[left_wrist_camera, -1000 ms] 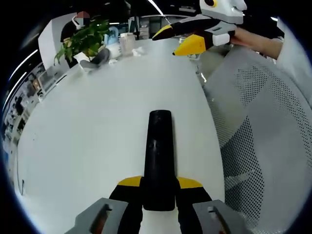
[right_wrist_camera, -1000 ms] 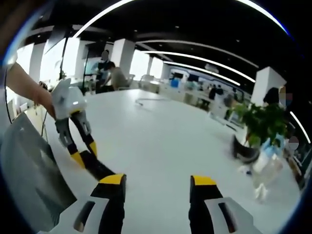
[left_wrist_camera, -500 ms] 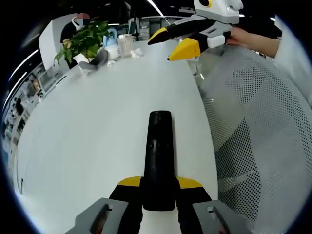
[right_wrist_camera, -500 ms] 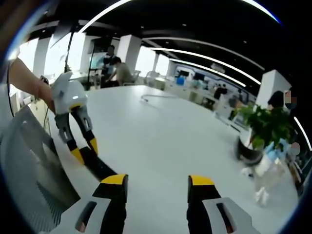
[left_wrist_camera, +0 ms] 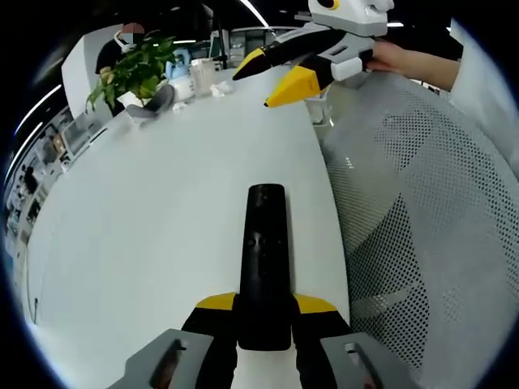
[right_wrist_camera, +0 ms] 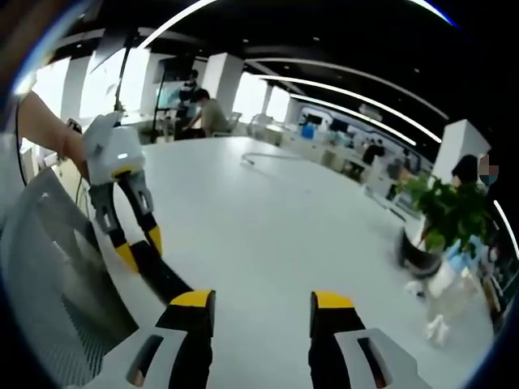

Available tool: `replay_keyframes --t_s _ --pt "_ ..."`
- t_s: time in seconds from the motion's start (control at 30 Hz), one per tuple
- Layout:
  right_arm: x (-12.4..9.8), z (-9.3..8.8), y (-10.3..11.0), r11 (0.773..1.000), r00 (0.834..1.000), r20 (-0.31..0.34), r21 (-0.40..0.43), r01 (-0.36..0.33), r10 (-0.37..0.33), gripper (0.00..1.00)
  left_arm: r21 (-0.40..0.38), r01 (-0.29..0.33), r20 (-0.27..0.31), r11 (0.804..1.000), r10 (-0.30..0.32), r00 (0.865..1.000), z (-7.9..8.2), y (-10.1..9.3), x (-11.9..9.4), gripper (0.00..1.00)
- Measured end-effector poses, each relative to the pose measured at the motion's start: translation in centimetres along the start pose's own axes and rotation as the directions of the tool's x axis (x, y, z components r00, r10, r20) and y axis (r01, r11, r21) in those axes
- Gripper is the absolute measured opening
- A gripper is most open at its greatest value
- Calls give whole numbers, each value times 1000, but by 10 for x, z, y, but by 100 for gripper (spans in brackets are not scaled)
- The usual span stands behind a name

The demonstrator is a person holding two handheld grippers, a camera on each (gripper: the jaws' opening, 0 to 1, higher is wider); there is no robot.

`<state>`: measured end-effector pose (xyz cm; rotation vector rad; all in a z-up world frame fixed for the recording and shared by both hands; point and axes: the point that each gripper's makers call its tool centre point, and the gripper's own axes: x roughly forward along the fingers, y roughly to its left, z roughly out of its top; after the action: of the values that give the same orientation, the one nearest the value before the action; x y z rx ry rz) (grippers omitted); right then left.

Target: Press the specified remote control buttons in sequence, fully releasing each button before pressing the next.

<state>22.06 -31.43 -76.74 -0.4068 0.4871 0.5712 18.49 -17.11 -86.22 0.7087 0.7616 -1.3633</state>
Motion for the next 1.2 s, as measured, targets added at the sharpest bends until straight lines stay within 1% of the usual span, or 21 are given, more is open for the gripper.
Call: replay_keyframes --t_s 0.37,0.6,0.73,0.9,1.1,1.17,1.2 --pt "1 -1 3 1000 1000 -8 -2 -17 17 42 3 3 -1 1000 -3 1000 0 -7 0 25" --pt "1 -2 7 999 999 -16 -10 -38 37 38 -6 1 5 1000 -1 1000 0 -7 -1 25" --pt "3 -6 13 998 997 -38 -10 -69 69 33 -17 -3 26 1000 4 1000 -1 -7 -2 25" --pt "5 -11 20 994 992 -64 -8 -108 107 32 -19 -2 53 1000 3 999 -1 -7 -2 25" --pt "8 -15 31 986 981 -95 0 -167 167 27 -19 -2 83 1000 4 997 0 -8 -2 25" --pt "8 -17 35 983 977 -104 2 -186 185 26 -21 -5 100 1000 7 995 -1 -7 -2 25" --pt "9 -17 36 981 975 -109 7 -196 196 25 -24 -6 118 1000 9 993 0 -8 -2 25"
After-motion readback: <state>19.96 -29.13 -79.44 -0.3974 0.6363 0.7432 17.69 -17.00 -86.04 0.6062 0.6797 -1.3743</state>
